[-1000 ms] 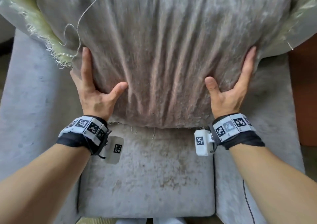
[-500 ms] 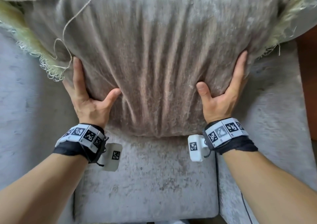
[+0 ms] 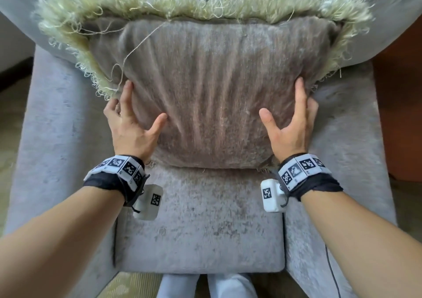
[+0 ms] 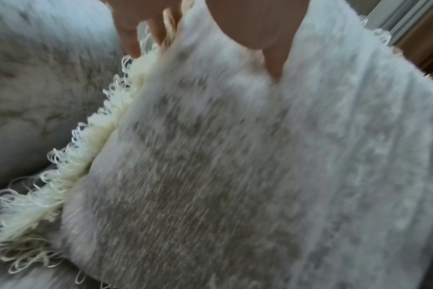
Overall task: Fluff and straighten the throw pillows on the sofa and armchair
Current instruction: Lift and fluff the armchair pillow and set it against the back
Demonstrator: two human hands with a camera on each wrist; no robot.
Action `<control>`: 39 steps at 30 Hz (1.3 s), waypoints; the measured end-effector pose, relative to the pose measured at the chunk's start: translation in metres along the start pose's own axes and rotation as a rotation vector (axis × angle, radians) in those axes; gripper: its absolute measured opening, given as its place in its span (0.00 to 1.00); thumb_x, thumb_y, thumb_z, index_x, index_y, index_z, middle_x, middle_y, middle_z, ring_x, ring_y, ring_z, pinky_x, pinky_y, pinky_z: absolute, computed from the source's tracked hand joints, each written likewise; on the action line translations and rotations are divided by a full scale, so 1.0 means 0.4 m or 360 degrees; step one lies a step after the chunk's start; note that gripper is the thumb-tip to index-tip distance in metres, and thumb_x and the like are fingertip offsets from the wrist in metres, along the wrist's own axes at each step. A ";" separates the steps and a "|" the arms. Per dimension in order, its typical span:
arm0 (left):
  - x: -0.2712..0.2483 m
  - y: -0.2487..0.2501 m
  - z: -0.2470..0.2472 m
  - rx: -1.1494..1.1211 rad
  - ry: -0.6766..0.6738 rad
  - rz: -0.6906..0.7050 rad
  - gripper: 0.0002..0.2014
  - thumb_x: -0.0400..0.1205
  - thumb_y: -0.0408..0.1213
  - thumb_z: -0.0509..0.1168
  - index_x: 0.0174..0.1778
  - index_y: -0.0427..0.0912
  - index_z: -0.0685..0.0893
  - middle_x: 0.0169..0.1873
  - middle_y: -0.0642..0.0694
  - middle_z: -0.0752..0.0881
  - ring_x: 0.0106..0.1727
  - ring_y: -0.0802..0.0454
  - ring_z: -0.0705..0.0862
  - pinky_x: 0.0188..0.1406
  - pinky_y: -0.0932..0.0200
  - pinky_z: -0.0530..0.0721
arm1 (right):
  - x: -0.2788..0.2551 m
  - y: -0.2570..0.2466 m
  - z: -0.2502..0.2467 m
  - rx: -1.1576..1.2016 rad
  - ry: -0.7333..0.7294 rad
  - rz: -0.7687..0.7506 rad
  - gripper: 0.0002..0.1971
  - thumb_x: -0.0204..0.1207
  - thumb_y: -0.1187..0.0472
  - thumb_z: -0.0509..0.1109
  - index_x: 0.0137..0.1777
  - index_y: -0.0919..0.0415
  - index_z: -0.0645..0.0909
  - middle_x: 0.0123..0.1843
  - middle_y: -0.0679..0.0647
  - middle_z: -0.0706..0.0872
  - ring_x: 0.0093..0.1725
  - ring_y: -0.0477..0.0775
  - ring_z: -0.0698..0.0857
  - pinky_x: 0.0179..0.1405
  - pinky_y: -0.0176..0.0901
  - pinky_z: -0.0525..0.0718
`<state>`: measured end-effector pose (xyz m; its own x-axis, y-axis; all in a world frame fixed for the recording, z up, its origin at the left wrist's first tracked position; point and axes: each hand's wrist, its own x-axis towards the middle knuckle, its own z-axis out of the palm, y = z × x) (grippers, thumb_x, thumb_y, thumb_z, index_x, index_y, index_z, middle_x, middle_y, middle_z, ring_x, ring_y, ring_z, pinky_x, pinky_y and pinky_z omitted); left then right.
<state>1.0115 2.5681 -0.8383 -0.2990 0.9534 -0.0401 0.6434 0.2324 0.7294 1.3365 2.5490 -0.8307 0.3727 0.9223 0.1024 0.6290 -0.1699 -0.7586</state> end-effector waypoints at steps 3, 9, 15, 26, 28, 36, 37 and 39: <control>-0.014 0.072 -0.066 0.0223 -0.0051 -0.0010 0.35 0.78 0.50 0.74 0.81 0.55 0.71 0.75 0.38 0.69 0.75 0.43 0.74 0.79 0.54 0.70 | -0.017 -0.069 -0.063 -0.0169 -0.0002 0.0008 0.34 0.76 0.46 0.77 0.79 0.57 0.76 0.71 0.63 0.72 0.70 0.59 0.76 0.71 0.37 0.70; -0.062 0.188 -0.223 0.0483 -0.0652 0.0119 0.21 0.80 0.55 0.69 0.69 0.56 0.82 0.57 0.50 0.90 0.59 0.47 0.89 0.63 0.45 0.87 | -0.062 -0.250 -0.188 -0.0642 -0.0750 0.0080 0.24 0.79 0.40 0.70 0.71 0.51 0.80 0.58 0.51 0.84 0.61 0.58 0.83 0.62 0.52 0.80; -0.183 0.306 -0.395 0.1120 -0.1009 0.0593 0.24 0.83 0.56 0.64 0.76 0.61 0.74 0.66 0.50 0.86 0.62 0.44 0.86 0.60 0.44 0.87 | -0.176 -0.437 -0.303 -0.1144 -0.1165 -0.0118 0.25 0.80 0.38 0.66 0.74 0.46 0.78 0.65 0.52 0.87 0.66 0.61 0.85 0.62 0.53 0.81; -0.345 0.438 -0.652 0.1249 -0.1122 0.1024 0.24 0.83 0.56 0.65 0.77 0.63 0.73 0.57 0.55 0.90 0.54 0.51 0.88 0.51 0.53 0.88 | -0.371 -0.697 -0.457 -0.1350 -0.1231 -0.0218 0.29 0.80 0.34 0.65 0.77 0.46 0.75 0.70 0.56 0.84 0.64 0.63 0.85 0.58 0.53 0.83; -0.354 0.445 -0.667 0.1232 -0.1108 0.1046 0.24 0.84 0.56 0.65 0.76 0.63 0.73 0.56 0.55 0.90 0.52 0.52 0.88 0.48 0.55 0.88 | -0.385 -0.718 -0.470 -0.1362 -0.1220 -0.0241 0.29 0.80 0.34 0.64 0.77 0.46 0.75 0.69 0.56 0.84 0.64 0.63 0.86 0.58 0.53 0.83; -0.374 0.455 -0.670 0.1187 -0.1126 0.1108 0.24 0.84 0.55 0.64 0.78 0.61 0.73 0.58 0.53 0.88 0.53 0.53 0.88 0.45 0.57 0.88 | -0.392 -0.729 -0.502 -0.1370 -0.1188 -0.0244 0.29 0.80 0.35 0.65 0.77 0.47 0.75 0.67 0.57 0.85 0.65 0.64 0.85 0.58 0.53 0.82; -0.368 0.456 -0.666 0.1196 -0.1114 0.1114 0.25 0.84 0.56 0.64 0.78 0.61 0.73 0.59 0.53 0.88 0.53 0.53 0.88 0.45 0.56 0.88 | -0.385 -0.727 -0.502 -0.1363 -0.1179 -0.0244 0.29 0.80 0.35 0.65 0.77 0.48 0.75 0.67 0.57 0.85 0.65 0.64 0.84 0.59 0.53 0.81; -0.352 0.459 -0.657 0.1201 -0.1078 0.1116 0.25 0.84 0.57 0.64 0.78 0.62 0.72 0.60 0.53 0.87 0.52 0.53 0.88 0.45 0.56 0.88 | -0.367 -0.717 -0.501 -0.1346 -0.1173 -0.0230 0.30 0.80 0.34 0.64 0.78 0.48 0.75 0.69 0.57 0.84 0.67 0.63 0.84 0.61 0.53 0.81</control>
<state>0.9866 2.4262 -0.5194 0.5560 0.7717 -0.3088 0.8305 -0.5312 0.1678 1.2380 2.3928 -0.4993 -0.0580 0.8846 -0.4627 0.9975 0.0324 -0.0630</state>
